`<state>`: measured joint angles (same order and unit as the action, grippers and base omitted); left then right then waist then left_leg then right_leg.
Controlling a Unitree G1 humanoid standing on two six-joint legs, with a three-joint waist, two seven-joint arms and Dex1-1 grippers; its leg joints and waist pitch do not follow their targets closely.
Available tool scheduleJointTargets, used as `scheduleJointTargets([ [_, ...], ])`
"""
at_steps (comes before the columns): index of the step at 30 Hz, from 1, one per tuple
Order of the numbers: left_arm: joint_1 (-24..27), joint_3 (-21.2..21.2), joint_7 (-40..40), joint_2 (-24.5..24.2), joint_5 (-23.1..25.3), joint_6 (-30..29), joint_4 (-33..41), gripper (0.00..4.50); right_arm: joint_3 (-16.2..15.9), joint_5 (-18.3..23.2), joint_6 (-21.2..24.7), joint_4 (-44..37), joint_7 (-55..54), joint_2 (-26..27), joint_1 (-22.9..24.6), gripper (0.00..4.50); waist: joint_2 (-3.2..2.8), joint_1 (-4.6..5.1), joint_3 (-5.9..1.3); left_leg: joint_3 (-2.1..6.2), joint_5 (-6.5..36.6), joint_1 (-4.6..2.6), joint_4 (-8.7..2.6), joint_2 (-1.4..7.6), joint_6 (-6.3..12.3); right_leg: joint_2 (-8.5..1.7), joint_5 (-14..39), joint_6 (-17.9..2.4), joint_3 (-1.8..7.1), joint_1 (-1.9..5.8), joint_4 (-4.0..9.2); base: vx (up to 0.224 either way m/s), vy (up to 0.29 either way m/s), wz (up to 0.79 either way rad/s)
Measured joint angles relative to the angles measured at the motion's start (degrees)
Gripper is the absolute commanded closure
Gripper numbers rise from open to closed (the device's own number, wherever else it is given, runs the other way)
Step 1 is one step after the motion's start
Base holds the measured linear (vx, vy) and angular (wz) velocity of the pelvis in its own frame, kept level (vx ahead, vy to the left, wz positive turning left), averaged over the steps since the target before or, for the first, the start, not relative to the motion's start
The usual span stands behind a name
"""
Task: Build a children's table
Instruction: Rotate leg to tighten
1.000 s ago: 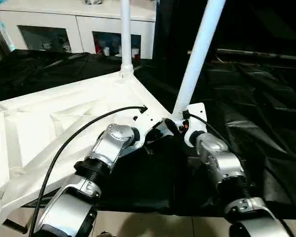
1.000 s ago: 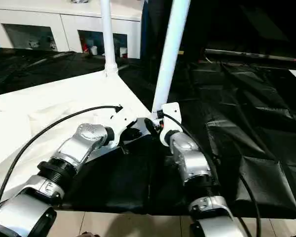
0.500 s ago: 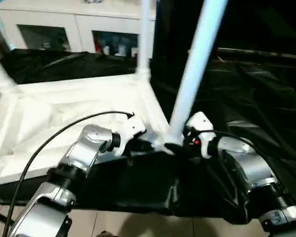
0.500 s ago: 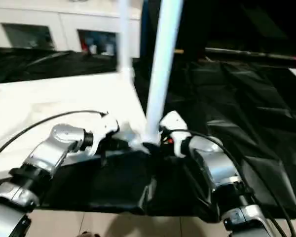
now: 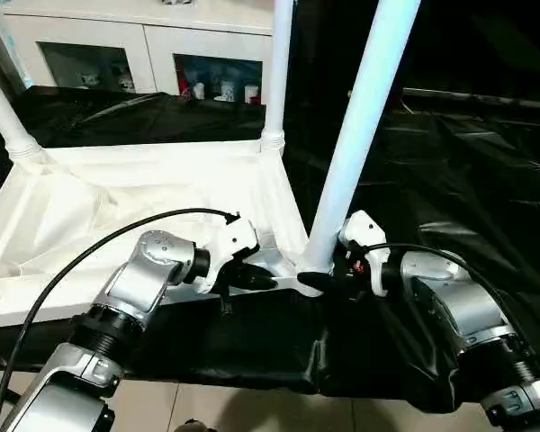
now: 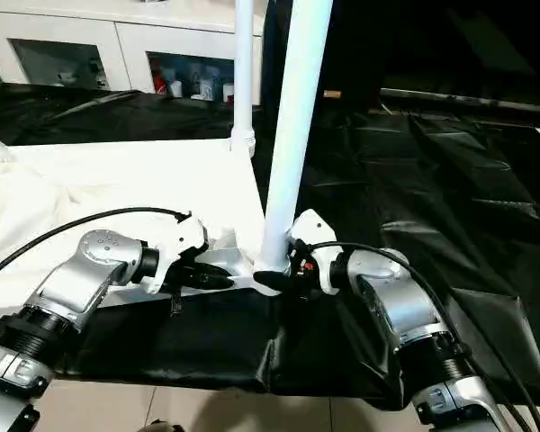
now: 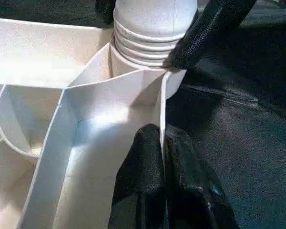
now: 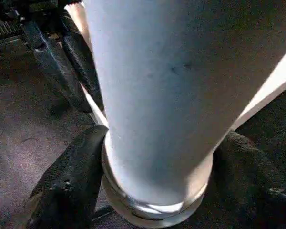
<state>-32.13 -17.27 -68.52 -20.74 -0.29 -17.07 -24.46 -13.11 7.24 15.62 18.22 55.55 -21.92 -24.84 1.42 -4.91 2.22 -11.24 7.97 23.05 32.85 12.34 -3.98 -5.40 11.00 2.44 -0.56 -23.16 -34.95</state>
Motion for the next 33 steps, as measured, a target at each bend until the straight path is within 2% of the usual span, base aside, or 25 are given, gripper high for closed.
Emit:
scheduleJointTargets([
  [4,0.09,0.02,0.01,-0.12,0.00,-0.07,-0.01,4.50,0.23,-0.04,0.16,0.00,-0.58,0.62,0.28,1.71,0.03,0.01,0.02,0.00,0.00,-0.01,0.00,0.00,0.00,0.01,0.00,0.00,0.00,0.00,-0.01,0.000,0.000,0.00],
  [7,-0.09,0.58,2.70,0.79,0.52,-0.01,-0.89,4.50,1.76,-0.13,0.51,1.26,-4.83,3.10,0.45,1.74,0.02,0.29,0.01,-0.01,0.00,-0.04,0.04,-0.01,0.00,0.02,-0.01,-0.01,0.04,0.01,-0.04,0.000,0.000,0.00],
  [12,-3.83,0.84,13.47,6.64,3.61,0.20,-6.89,4.50,6.96,-0.75,0.46,6.89,-21.37,10.30,-0.92,1.75,0.13,1.31,-0.08,-0.01,0.00,-0.10,0.17,-0.08,-0.01,-0.02,-0.07,-0.09,0.08,0.09,-0.06,0.000,0.000,0.00],
  [17,-7.34,1.15,24.26,12.75,5.78,-0.02,-12.94,4.50,11.42,-2.22,1.45,11.12,-38.13,17.28,-3.82,1.75,0.10,1.39,-0.13,0.02,0.00,-0.11,0.17,-0.30,-0.01,-0.10,-0.10,-0.10,0.08,0.12,-0.05,0.000,0.000,0.00],
  [20,-8.32,1.22,27.79,14.85,6.71,-0.04,-14.55,4.50,12.29,-2.80,0.17,13.68,-43.02,19.05,-5.34,1.75,0.08,1.34,-0.15,0.03,0.00,-0.10,0.17,-0.35,0.00,-0.14,-0.10,-0.08,0.09,0.14,0.00,0.000,0.000,0.00],
  [24,-9.03,1.31,28.93,15.44,6.74,0.08,-15.72,4.50,12.10,-3.66,-2.96,16.38,-43.40,19.50,-6.24,1.75,0.08,1.29,-0.15,0.03,0.00,-0.08,0.14,-0.36,0.00,-0.15,-0.09,-0.06,0.06,0.15,0.02,0.000,0.000,0.00],
  [25,-9.03,1.32,28.93,15.45,6.74,0.15,-15.78,4.50,12.10,-3.66,-3.35,16.61,-43.41,19.53,-6.24,1.20,0.08,1.30,-0.15,0.04,0.00,-0.08,0.14,-0.36,0.00,-0.15,-0.09,-0.06,0.06,0.15,0.01,0.000,0.000,0.00],
  [26,-9.04,1.32,28.86,15.39,6.75,0.31,-15.80,4.50,12.13,-3.66,-3.83,16.79,-43.32,19.53,-6.22,1.06,0.08,1.31,-0.14,0.04,0.00,-0.08,0.14,-0.35,0.00,-0.15,-0.09,-0.06,0.06,0.14,0.01,0.000,0.000,0.00],
  [28,-9.04,1.29,28.49,15.10,6.75,0.79,-15.85,4.50,12.10,-3.63,-4.64,16.85,-42.34,19.49,-6.09,1.03,0.08,1.35,-0.14,0.04,0.00,-0.07,0.12,-0.35,0.00,-0.14,-0.09,-0.06,0.06,0.12,0.01,0.000,0.000,0.00],
  [30,-9.04,1.30,27.99,14.78,6.75,1.25,-15.93,4.50,11.99,-3.62,-5.23,16.91,-40.52,18.97,-5.93,0.77,0.06,1.40,-0.13,0.05,0.00,-0.04,0.11,-0.35,0.00,-0.14,-0.09,-0.06,0.06,0.09,0.01,0.000,0.000,0.00],
  [33,-9.01,1.30,26.71,13.60,6.71,2.18,-16.06,4.50,10.64,-3.30,-5.56,16.27,-34.25,15.58,-5.61,0.60,0.05,1.41,-0.12,0.06,0.00,-0.03,0.08,-0.31,0.00,-0.09,-0.09,-0.06,0.03,0.07,0.01,0.000,0.000,0.00],
])
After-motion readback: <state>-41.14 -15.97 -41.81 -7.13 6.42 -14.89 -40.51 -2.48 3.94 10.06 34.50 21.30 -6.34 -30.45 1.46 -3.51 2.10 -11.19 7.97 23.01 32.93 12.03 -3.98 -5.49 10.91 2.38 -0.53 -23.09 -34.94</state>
